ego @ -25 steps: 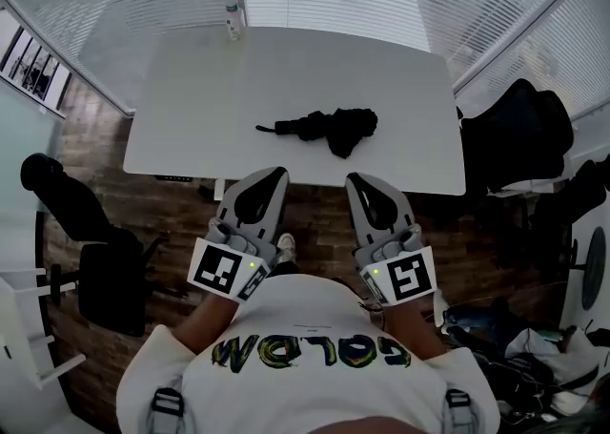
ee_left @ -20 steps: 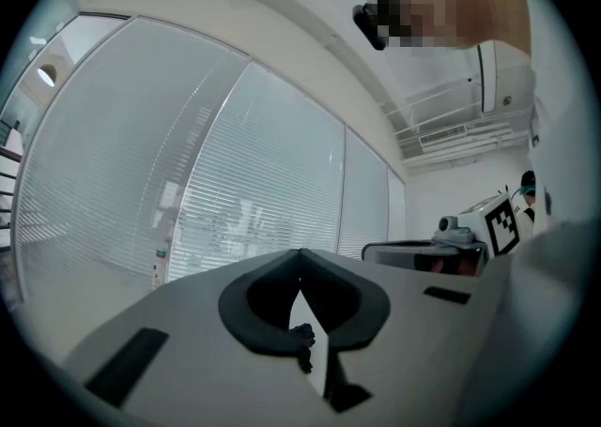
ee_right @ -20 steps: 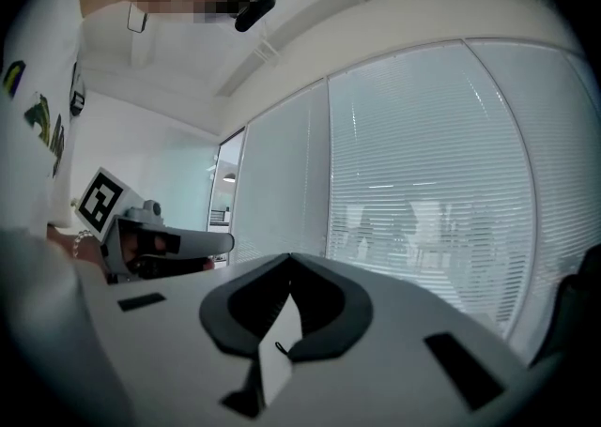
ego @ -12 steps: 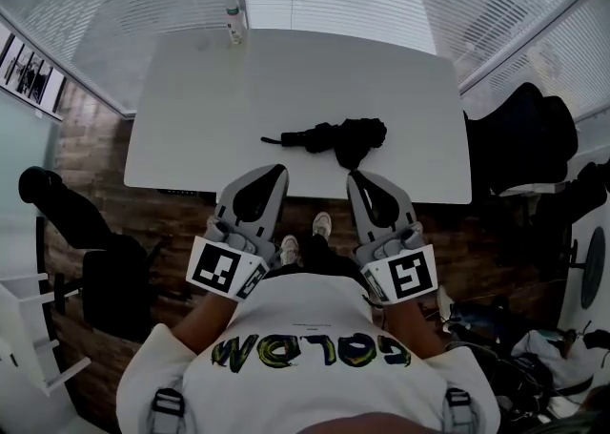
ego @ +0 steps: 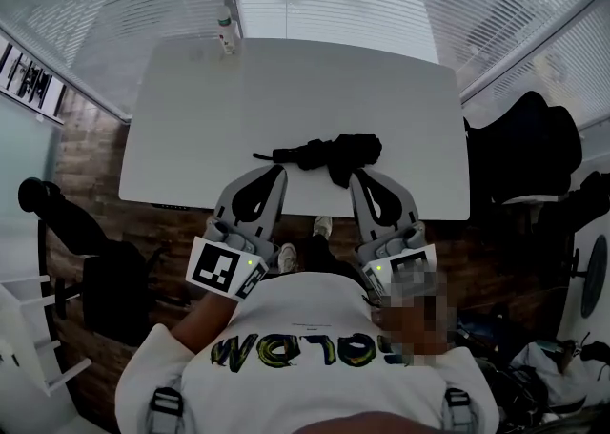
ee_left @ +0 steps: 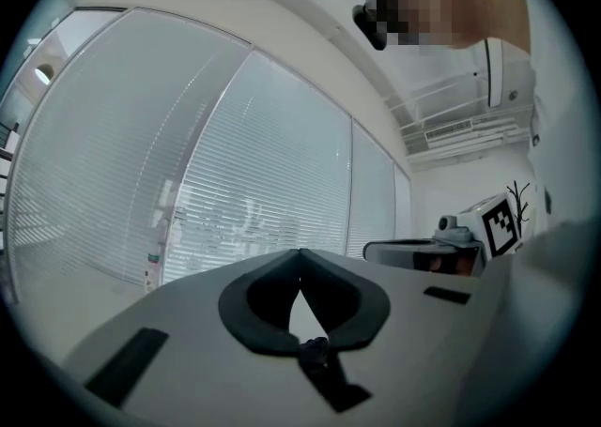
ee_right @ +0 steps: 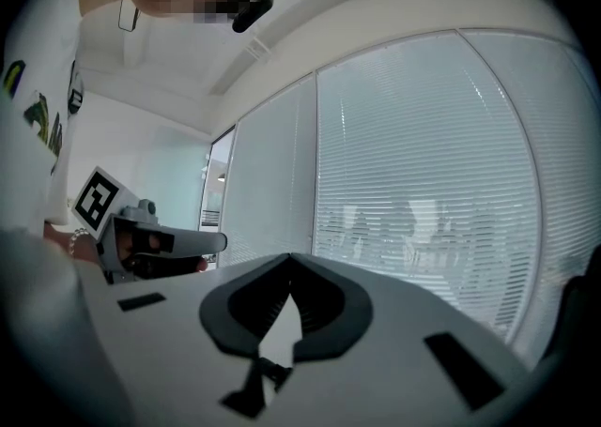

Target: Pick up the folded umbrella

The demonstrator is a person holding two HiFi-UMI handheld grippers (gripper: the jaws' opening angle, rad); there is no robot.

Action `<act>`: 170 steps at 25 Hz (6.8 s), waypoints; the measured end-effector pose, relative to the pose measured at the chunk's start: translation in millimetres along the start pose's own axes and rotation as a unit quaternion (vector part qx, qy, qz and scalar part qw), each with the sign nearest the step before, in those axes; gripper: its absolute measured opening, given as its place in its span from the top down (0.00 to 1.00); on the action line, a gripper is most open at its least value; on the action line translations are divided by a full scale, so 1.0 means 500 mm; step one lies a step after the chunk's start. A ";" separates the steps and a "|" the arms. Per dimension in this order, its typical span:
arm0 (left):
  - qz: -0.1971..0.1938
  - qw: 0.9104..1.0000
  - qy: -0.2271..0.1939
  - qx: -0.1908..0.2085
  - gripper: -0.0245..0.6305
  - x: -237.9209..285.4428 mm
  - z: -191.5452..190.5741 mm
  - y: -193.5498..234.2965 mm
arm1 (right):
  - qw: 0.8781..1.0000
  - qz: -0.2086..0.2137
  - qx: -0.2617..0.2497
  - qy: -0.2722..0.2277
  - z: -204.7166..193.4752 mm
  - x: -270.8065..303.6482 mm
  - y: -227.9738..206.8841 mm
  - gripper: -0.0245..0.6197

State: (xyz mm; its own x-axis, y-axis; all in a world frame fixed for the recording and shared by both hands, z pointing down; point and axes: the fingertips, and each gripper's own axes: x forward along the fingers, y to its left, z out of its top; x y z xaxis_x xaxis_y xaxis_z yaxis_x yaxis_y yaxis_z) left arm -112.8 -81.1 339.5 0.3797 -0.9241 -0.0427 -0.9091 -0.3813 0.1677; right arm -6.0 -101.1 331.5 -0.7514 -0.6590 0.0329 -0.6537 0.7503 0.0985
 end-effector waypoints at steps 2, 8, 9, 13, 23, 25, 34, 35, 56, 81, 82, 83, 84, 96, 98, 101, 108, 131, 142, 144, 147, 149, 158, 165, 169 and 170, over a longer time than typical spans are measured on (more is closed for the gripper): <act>-0.003 1.000 -0.001 0.002 0.95 0.042 0.002 -0.005 | 1.000 -0.002 0.000 -0.001 -0.001 0.009 -0.039 0.95; -0.009 1.000 -0.005 0.007 0.95 0.176 0.003 -0.022 | 1.000 -0.002 -0.001 -0.006 -0.009 0.036 -0.163 0.95; -0.010 1.000 -0.005 0.007 0.95 0.197 0.002 -0.026 | 1.000 0.000 -0.002 -0.008 -0.010 0.039 -0.182 0.95; -0.011 1.000 -0.004 0.010 0.95 0.276 -0.002 -0.040 | 1.000 0.011 0.002 -0.026 -0.010 0.051 -0.252 0.95; 0.006 1.000 0.001 0.012 0.95 0.366 -0.019 -0.040 | 0.999 0.020 0.020 -0.039 -0.018 0.063 -0.362 0.95; 0.009 1.000 0.003 0.011 0.95 0.375 -0.020 -0.031 | 0.999 0.026 0.024 -0.037 -0.018 0.072 -0.368 0.95; -0.002 1.000 0.008 0.009 0.95 0.395 -0.004 0.025 | 0.999 0.022 0.007 -0.039 0.004 0.133 -0.361 0.95; -0.002 1.000 0.009 0.009 0.95 0.394 -0.003 0.035 | 0.999 0.021 0.004 -0.040 0.006 0.143 -0.356 0.95; -0.002 1.000 0.007 -0.007 0.95 0.366 0.016 0.149 | 0.991 0.088 -0.066 0.079 -0.101 0.283 -0.265 0.86; 0.016 1.000 0.013 -0.010 0.95 0.337 0.008 0.171 | 0.817 0.391 -0.224 0.360 -0.507 0.282 -0.073 0.36; 0.017 1.000 0.013 -0.009 0.95 0.336 0.008 0.172 | 0.809 0.399 -0.227 0.367 -0.520 0.281 -0.067 0.36; 0.018 1.000 0.014 -0.009 0.95 0.336 0.007 0.173 | 0.801 0.407 -0.230 0.374 -0.534 0.280 -0.062 0.35; 0.019 1.000 0.014 -0.008 0.95 0.335 0.007 0.174 | 0.793 0.413 -0.235 0.381 -0.548 0.279 -0.057 0.34; 0.030 0.999 0.020 -0.009 0.95 0.333 -0.001 0.179 | 0.709 0.467 -0.282 0.447 -0.685 0.264 -0.032 0.31; 0.032 0.999 0.020 -0.009 0.95 0.333 -0.002 0.179 | 0.702 0.473 -0.284 0.450 -0.698 0.263 -0.027 0.31; 0.033 0.999 0.021 -0.009 0.95 0.333 -0.003 0.178 | 0.692 0.478 -0.295 0.453 -0.719 0.262 -0.021 0.32; 0.039 0.999 0.020 -0.010 0.95 0.331 -0.001 0.176 | 0.672 0.492 -0.308 0.460 -0.754 0.257 -0.008 0.32; 0.040 0.999 0.018 -0.013 0.95 0.342 -0.002 0.186 | 0.760 0.425 -0.224 0.438 -0.689 0.303 -0.069 0.59; 0.036 0.999 0.015 -0.013 0.95 0.351 -0.001 0.182 | 0.869 0.313 -0.127 0.362 -0.532 0.372 -0.189 0.59; 0.036 0.999 0.014 -0.012 0.95 0.354 0.001 0.182 | 0.889 0.289 -0.103 0.341 -0.501 0.384 -0.208 0.59; 0.035 0.999 0.012 -0.011 0.95 0.357 0.004 0.179 | 0.916 0.258 -0.074 0.299 -0.446 0.400 -0.231 0.59; 0.035 0.999 0.011 -0.010 0.95 0.358 0.005 0.178 | 0.930 0.237 -0.058 0.273 -0.411 0.404 -0.247 0.59; 0.036 0.999 0.012 -0.010 0.95 0.360 0.007 0.181 | 0.977 0.159 0.004 0.143 -0.229 0.383 -0.306 0.59; 0.034 0.999 0.010 -0.008 0.95 0.360 0.009 0.175 | 0.991 0.125 0.013 0.040 -0.076 0.331 -0.331 0.59; 0.033 0.999 0.008 -0.008 0.95 0.359 0.012 0.172 | 0.994 0.107 0.015 0.001 -0.017 0.298 -0.339 0.59; 0.033 0.999 0.008 -0.008 0.95 0.358 0.012 0.172 | 0.995 0.104 0.014 -0.005 -0.008 0.290 -0.340 0.59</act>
State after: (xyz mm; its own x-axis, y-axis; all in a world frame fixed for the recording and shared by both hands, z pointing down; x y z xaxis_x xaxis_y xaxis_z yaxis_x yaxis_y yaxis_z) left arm -123.9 -279.6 340.3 0.3216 -0.9467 -0.0160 -0.9295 -0.3189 0.1852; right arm -3.3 -324.2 323.6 -0.8710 -0.4896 0.0392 -0.4869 0.8712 0.0632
